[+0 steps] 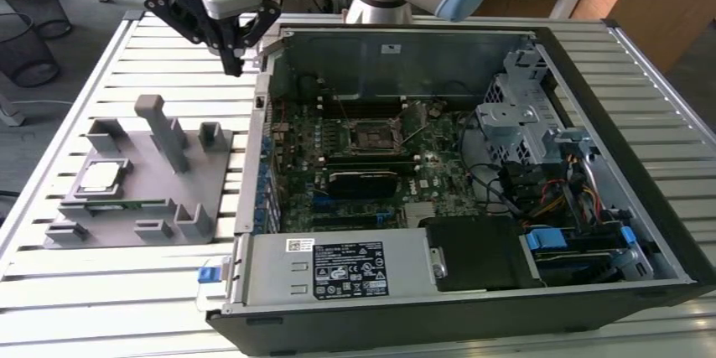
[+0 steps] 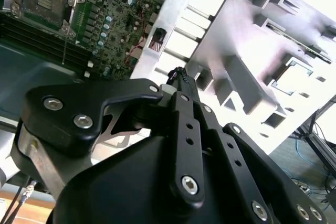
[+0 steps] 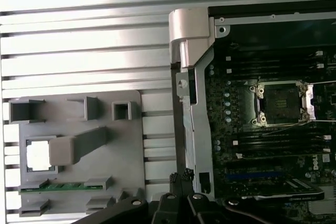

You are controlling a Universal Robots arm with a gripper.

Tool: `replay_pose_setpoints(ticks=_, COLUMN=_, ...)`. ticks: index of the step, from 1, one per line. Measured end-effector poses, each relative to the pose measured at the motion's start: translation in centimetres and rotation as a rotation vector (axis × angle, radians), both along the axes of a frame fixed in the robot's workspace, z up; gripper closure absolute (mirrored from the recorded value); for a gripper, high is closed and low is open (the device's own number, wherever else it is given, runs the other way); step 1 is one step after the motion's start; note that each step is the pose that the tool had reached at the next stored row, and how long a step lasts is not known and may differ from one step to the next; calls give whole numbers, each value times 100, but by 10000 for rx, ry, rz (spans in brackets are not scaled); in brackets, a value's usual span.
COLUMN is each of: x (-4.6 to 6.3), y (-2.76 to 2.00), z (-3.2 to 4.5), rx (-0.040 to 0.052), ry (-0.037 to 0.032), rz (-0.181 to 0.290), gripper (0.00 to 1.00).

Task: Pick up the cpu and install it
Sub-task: 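Reach for the cpu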

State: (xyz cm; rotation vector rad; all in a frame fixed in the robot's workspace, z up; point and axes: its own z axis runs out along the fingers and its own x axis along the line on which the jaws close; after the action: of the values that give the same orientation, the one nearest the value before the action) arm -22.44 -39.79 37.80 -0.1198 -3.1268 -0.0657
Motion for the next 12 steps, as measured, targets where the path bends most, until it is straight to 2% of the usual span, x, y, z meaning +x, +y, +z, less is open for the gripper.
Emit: replay_pose_setpoints(ticks=12, x=-91, y=0, z=-21, rx=0, ry=83, rz=1, gripper=89)
